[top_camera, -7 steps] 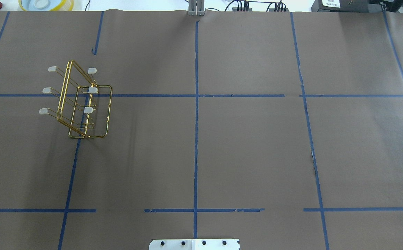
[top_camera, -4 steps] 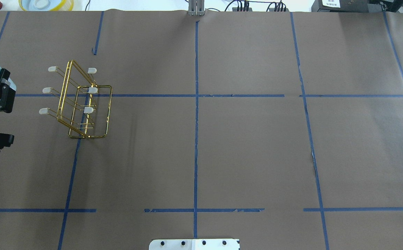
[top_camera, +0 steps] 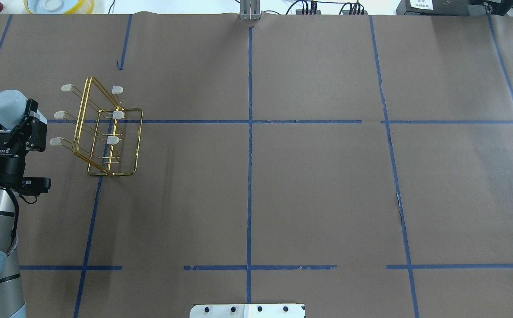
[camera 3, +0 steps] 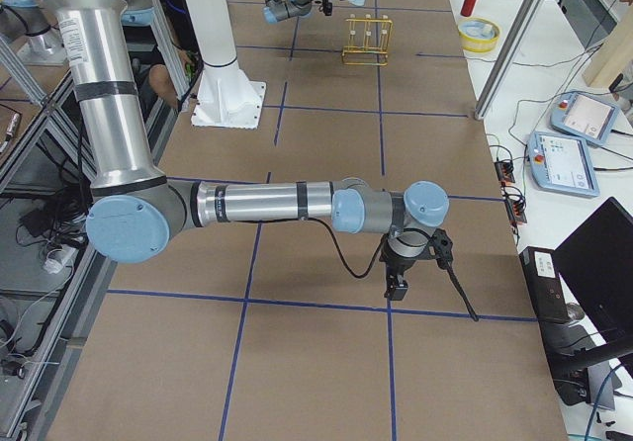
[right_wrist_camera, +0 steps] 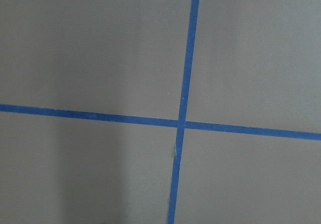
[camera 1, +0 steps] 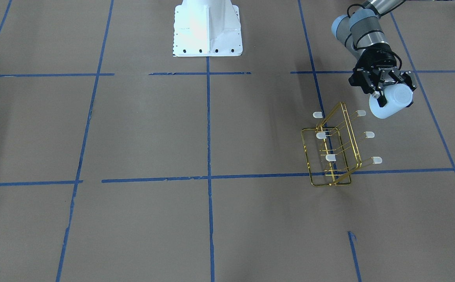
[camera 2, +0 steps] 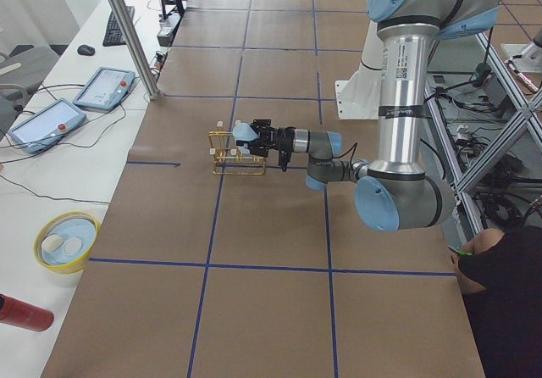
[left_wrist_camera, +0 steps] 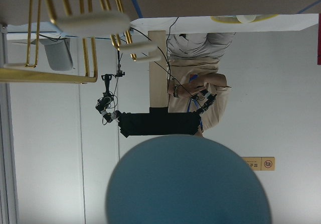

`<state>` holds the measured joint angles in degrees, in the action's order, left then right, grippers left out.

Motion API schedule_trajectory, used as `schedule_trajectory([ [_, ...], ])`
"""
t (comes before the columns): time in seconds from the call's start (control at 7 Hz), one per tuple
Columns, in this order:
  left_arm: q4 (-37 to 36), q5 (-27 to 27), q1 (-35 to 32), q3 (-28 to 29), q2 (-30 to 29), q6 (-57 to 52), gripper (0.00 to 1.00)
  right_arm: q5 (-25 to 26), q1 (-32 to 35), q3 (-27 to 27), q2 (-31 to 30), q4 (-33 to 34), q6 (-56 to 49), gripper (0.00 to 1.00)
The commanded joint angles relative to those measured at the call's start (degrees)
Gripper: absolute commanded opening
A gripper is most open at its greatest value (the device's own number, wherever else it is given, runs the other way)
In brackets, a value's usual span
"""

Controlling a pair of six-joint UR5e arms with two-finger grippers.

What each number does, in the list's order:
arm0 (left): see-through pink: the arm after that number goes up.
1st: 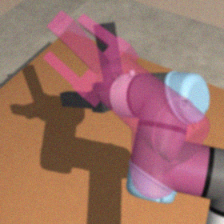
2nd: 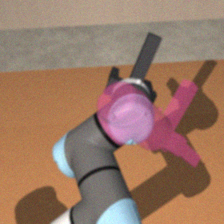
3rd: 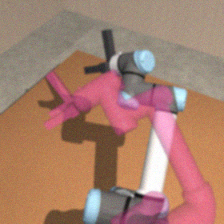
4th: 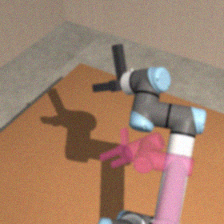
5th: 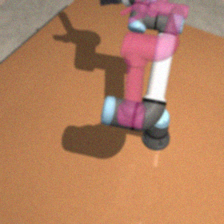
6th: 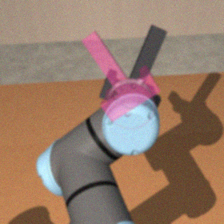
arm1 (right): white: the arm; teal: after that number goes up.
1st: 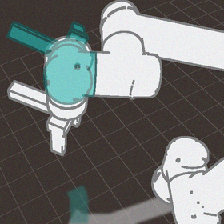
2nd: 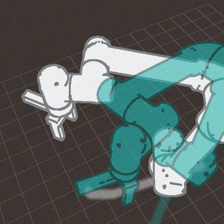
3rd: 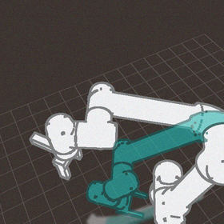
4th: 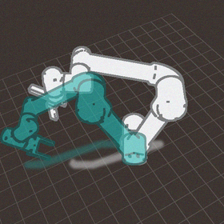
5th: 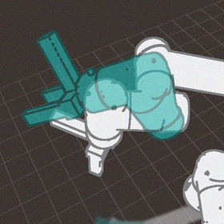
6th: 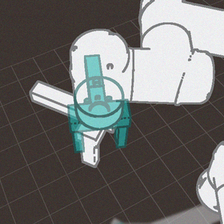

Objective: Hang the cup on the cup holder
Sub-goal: 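Bring the tilted cup to the rack and slide it onto a white peg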

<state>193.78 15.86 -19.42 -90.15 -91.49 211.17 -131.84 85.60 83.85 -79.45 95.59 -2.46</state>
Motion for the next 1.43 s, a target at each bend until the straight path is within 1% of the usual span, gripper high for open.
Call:
schedule_trajectory([
  [0.0,0.01,-1.01,0.35,3.03,-3.07,0.38,0.0,0.0,-0.09,0.0,0.0,0.03,0.0,1.0],
  [0.14,0.01,-1.18,0.52,5.13,-4.91,0.73,0.0,0.0,0.0,0.0,0.0,-0.05,0.0,1.0],
  [0.29,0.01,-2.75,0.79,6.2,-5.36,3.52,0.0,0.0,0.0,0.0,0.0,-0.06,0.0,1.0],
  [0.57,0.1,-2.76,1.05,6.65,-4.5,4.77,0.0,0.0,-0.09,0.0,0.0,0.03,0.0,1.0],
  [1.14,-0.69,-2.41,1.23,6.83,-4.75,4.78,0.0,0.0,0.0,0.0,0.0,0.03,0.0,1.0],
  [1.29,-0.78,-2.5,1.23,7.09,-4.75,4.52,0.07,0.0,0.0,0.0,0.0,0.03,0.0,1.0],
])
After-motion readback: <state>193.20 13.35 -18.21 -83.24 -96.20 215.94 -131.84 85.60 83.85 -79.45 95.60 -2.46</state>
